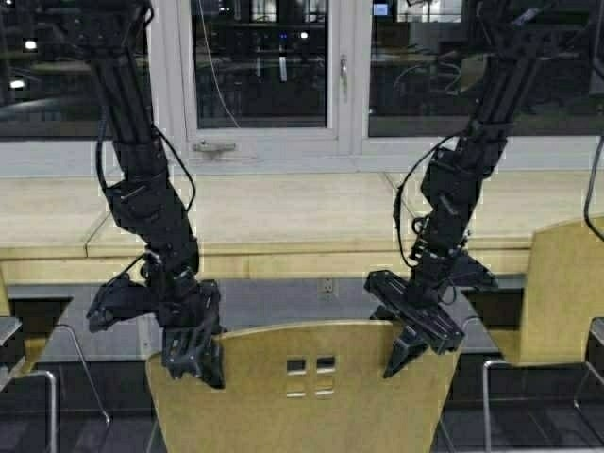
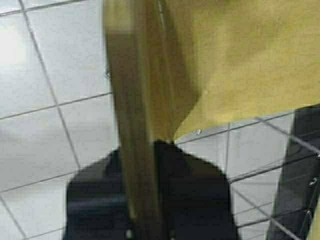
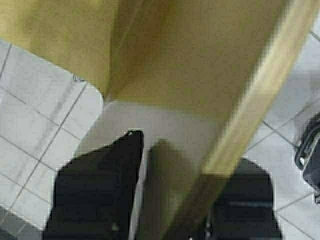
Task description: Push the chairs under the table
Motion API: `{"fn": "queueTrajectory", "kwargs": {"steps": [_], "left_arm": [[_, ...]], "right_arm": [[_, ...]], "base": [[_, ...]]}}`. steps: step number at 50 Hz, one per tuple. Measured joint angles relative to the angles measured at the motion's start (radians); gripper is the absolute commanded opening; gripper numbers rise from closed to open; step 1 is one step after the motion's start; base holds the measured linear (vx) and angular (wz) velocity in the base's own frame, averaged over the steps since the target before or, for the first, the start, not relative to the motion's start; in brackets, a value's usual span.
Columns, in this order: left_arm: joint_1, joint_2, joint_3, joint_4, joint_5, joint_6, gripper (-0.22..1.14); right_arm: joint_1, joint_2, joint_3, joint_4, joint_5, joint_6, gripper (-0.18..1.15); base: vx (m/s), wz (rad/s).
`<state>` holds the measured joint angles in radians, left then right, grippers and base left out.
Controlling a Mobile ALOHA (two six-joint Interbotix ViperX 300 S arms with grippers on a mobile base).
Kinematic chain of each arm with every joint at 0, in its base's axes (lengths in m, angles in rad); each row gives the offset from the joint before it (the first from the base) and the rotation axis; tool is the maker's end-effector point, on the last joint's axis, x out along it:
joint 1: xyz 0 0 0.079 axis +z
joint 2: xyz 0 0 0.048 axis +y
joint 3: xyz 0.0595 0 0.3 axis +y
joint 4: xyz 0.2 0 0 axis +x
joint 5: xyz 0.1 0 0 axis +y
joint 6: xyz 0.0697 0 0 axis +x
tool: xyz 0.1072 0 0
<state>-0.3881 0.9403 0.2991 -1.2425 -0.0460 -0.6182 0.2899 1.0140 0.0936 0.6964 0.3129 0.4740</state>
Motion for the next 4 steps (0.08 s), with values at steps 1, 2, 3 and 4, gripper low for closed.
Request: {"fn": "queueTrajectory", "kwargs": {"steps": [1,2,3,4], "left_arm": [[0.000,0.000,0.002,0.002,0.000,0.000,0.03],[0.000,0.000,0.003,0.002,-0.002,0.000,0.03],[-0.002,0.000,0.003,0.000,-0.002,0.000,0.03],[-0.002,0.000,0.003,0.002,-0.002,0.000,0.03]], "right_arm": [[0.000,-0.002,0.003,0.002,-0.002,0.002,0.04],[0.002,-0.002,0.006,0.002,-0.003,0.002,0.04],[0.002,-0.002,0.009,0.002,-0.005,0.002,0.04],[0.000,-0.002,0.014,0.002,-0.005,0.002,0.04]], "base": [[0.21,0.06],[0.22,0.09],[0.22,0.11],[0.23,0.12]]}}
